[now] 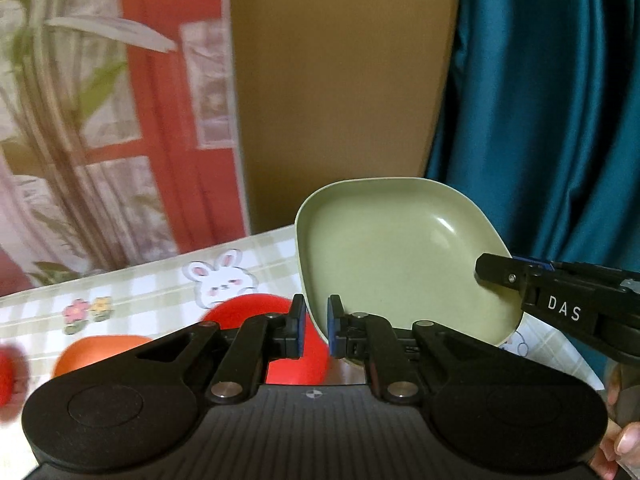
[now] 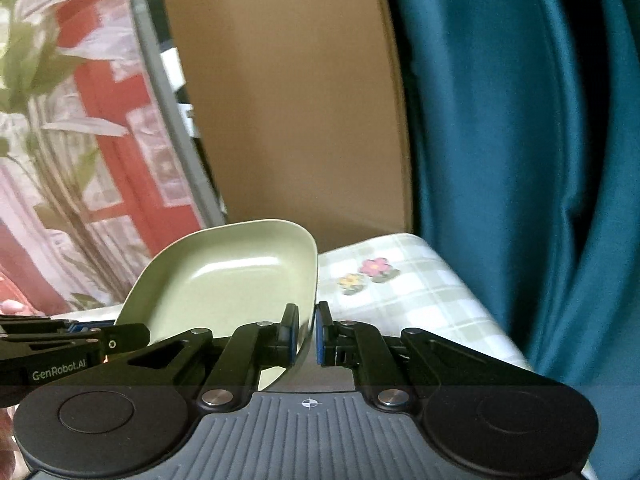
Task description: Organize plates and bowls
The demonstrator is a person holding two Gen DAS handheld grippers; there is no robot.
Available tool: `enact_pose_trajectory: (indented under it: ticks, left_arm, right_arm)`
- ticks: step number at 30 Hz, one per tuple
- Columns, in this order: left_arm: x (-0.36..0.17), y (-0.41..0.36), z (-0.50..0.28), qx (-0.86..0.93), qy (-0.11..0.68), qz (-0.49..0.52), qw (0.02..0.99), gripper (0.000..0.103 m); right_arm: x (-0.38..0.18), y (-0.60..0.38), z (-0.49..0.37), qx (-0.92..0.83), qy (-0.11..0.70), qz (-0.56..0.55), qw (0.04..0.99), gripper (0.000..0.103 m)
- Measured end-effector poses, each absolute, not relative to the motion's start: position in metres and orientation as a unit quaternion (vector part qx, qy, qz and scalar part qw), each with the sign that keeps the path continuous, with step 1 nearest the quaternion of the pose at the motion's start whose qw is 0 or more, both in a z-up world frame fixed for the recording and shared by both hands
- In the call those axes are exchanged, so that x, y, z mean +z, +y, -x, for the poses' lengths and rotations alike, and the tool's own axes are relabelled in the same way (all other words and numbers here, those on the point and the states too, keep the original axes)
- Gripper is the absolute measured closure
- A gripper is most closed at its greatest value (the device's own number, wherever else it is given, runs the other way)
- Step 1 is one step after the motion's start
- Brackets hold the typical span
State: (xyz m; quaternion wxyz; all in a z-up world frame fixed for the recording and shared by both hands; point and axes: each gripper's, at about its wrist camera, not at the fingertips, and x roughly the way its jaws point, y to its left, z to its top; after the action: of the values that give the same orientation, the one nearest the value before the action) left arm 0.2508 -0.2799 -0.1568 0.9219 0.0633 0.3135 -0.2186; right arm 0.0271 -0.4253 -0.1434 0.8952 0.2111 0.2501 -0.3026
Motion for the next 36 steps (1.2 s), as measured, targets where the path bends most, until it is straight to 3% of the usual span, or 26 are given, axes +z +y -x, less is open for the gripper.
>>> enact_pose_trajectory:
  ticks: [21, 36]
  left_arm:
    - [-0.119, -0.126, -0.240, -0.159, 0.291, -0.012, 0.943, 0.091]
    - [-0.126, -0.057, -0.240, -0.129, 0.296, 0.024, 0.946, 0.091]
  right_arm:
    - [-0.118, -0.311, -0.114, -0.223, 0.270, -0.178, 0.919, 0.093]
    - [-0.111, -0.266, -0.161, -0.185, 0.286, -0.162, 0.926, 0.093]
